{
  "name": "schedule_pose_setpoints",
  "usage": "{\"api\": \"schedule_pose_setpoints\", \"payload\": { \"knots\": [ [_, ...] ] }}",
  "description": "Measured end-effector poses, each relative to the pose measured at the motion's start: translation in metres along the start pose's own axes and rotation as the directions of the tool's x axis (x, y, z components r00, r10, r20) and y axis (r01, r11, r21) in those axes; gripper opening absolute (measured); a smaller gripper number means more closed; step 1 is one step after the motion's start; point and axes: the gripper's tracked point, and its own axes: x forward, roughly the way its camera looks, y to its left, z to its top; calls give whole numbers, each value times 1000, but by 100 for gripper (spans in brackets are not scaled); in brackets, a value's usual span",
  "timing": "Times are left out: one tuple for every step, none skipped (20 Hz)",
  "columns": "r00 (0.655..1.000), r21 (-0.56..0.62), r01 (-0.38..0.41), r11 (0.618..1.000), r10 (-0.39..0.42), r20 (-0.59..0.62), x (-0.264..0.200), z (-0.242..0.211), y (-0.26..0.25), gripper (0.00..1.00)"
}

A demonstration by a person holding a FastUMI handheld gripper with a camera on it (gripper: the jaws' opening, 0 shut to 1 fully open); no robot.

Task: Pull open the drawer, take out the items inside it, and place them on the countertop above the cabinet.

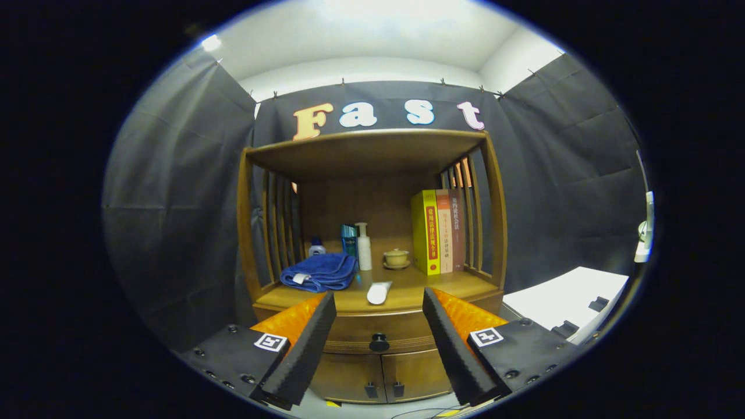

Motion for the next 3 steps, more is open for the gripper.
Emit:
{"api": "schedule_pose_setpoints", "payload": {
  "knots": [
    [1000,15,-16,1000,16,9,-6,7,3,98],
    [999,23,-31,999,31,15,-11,11,6,98],
    [999,22,-38,999,38,21,-15,15,7,98]
  ]
}}
